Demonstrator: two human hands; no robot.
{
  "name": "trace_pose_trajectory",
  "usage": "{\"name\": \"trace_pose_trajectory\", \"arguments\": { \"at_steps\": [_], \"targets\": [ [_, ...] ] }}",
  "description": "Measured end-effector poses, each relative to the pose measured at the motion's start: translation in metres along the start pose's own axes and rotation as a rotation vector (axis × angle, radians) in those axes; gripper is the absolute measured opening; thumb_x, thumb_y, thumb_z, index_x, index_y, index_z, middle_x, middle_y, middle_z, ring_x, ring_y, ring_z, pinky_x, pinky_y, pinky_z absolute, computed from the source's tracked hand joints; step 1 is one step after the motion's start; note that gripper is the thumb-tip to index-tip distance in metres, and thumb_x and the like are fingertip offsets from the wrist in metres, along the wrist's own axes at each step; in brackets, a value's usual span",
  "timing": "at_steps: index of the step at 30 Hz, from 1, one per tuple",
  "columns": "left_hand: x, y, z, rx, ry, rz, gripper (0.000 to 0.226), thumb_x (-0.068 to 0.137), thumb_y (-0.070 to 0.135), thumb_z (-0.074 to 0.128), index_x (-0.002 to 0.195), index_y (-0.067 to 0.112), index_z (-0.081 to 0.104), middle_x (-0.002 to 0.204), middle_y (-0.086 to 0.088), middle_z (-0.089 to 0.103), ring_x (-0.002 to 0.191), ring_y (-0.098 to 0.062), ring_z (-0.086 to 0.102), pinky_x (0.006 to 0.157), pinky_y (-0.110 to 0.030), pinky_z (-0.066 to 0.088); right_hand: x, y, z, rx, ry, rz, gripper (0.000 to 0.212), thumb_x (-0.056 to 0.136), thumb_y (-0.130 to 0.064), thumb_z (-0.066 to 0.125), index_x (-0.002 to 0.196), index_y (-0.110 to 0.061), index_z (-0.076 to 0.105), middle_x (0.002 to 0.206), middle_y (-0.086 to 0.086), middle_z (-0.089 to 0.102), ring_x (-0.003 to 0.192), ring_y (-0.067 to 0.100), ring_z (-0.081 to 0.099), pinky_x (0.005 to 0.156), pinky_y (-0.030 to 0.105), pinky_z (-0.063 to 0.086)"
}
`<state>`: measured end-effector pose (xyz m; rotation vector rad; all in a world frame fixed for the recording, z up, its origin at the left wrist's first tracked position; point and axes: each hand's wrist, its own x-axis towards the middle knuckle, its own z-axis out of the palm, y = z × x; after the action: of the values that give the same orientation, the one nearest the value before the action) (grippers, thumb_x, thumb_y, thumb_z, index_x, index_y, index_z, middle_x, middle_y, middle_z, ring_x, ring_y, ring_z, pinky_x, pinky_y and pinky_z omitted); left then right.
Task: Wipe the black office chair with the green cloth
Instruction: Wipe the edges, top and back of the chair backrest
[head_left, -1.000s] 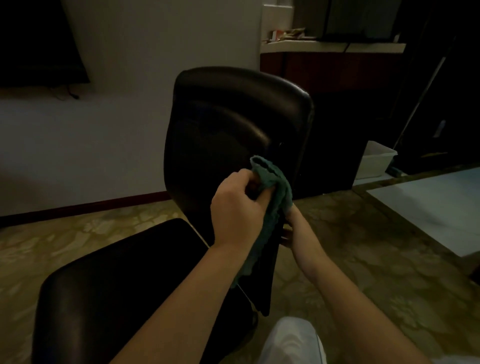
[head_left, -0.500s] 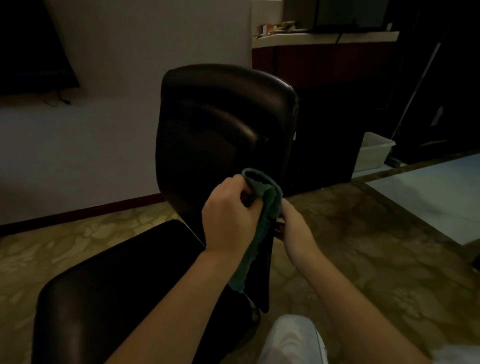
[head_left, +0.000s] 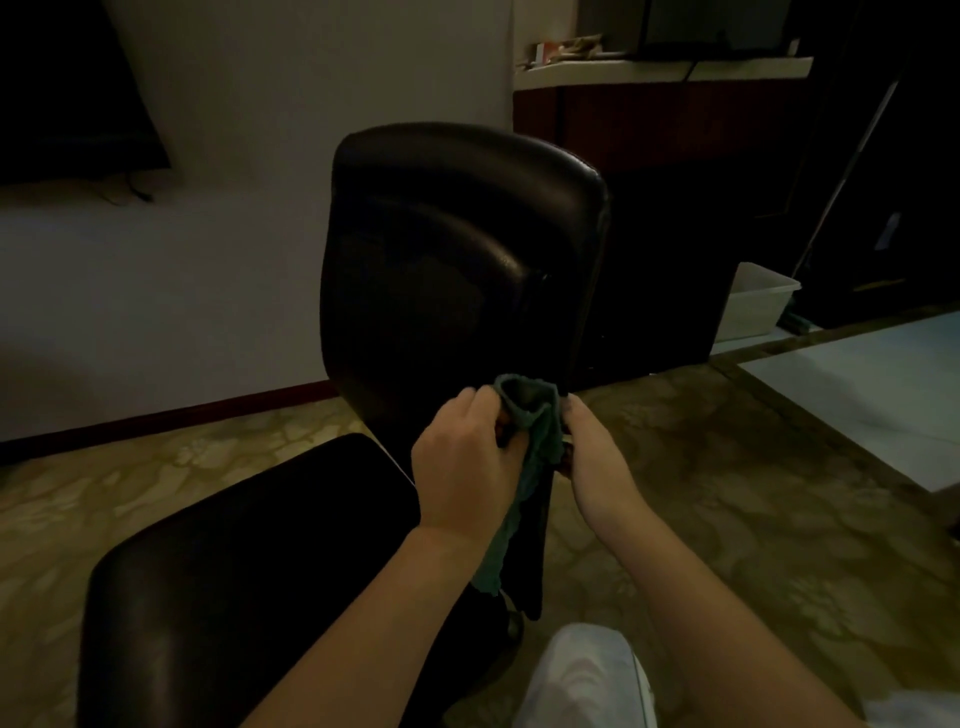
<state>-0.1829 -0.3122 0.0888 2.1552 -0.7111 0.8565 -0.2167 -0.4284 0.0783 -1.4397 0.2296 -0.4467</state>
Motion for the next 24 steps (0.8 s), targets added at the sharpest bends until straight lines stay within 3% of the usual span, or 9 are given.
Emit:
{"name": "trace_pose_trajectory", "arguments": {
  "at_steps": [6, 17, 19, 22, 24],
  "targets": [
    [0.027, 0.010, -0.010, -0.052, 0.036, 0.016, 0.032, 0.076, 0.019, 0.079, 0.071, 0.022, 0.048, 0.070, 0.008, 0.053, 0.062, -0.010, 0.050, 0.050, -0.027, 0.044, 0.000, -0.009, 0.001, 0.021, -0.038, 0.026, 0.030, 0.103, -0.030, 0.036, 0.098, -0.026, 0.066, 0.085, -0.012, 0.070, 0.080, 0.003, 0.066, 0.071, 0.024, 0.048],
    [0.036, 0.007, -0.012, -0.119, -0.003, -0.068, 0.025, 0.079, 0.028, 0.078, 0.072, 0.021, 0.056, 0.068, 0.010, 0.057, 0.061, -0.006, 0.052, 0.052, -0.019, 0.040, 0.000, -0.003, -0.003, -0.004, -0.075, -0.013, 0.032, 0.104, -0.029, 0.033, 0.099, -0.033, 0.064, 0.085, -0.021, 0.069, 0.084, 0.000, 0.065, 0.070, 0.018, 0.050],
    [0.033, 0.003, -0.012, -0.084, -0.032, -0.005, 0.024, 0.079, 0.026, 0.078, 0.074, 0.021, 0.055, 0.070, 0.010, 0.057, 0.061, -0.007, 0.052, 0.051, -0.018, 0.039, 0.000, 0.000, -0.003, -0.002, -0.062, -0.031, 0.031, 0.104, -0.030, 0.033, 0.100, -0.037, 0.063, 0.088, -0.022, 0.069, 0.088, 0.000, 0.065, 0.074, 0.019, 0.050],
    [0.012, -0.010, -0.006, 0.047, -0.082, 0.164, 0.025, 0.073, 0.021, 0.083, 0.079, 0.017, 0.059, 0.074, 0.003, 0.061, 0.062, -0.015, 0.058, 0.050, -0.028, 0.049, 0.001, 0.002, -0.001, 0.066, -0.034, 0.009, 0.029, 0.103, -0.028, 0.036, 0.102, -0.029, 0.065, 0.091, -0.012, 0.070, 0.085, 0.005, 0.065, 0.073, 0.021, 0.050],
    [-0.003, -0.019, -0.001, 0.136, -0.097, 0.250, 0.028, 0.067, 0.020, 0.087, 0.080, 0.014, 0.062, 0.074, 0.000, 0.063, 0.061, -0.020, 0.061, 0.049, -0.028, 0.046, 0.001, 0.003, 0.000, 0.088, -0.031, 0.036, 0.027, 0.103, -0.029, 0.038, 0.102, -0.026, 0.065, 0.095, -0.006, 0.069, 0.090, 0.010, 0.064, 0.082, 0.027, 0.050]
  ]
}}
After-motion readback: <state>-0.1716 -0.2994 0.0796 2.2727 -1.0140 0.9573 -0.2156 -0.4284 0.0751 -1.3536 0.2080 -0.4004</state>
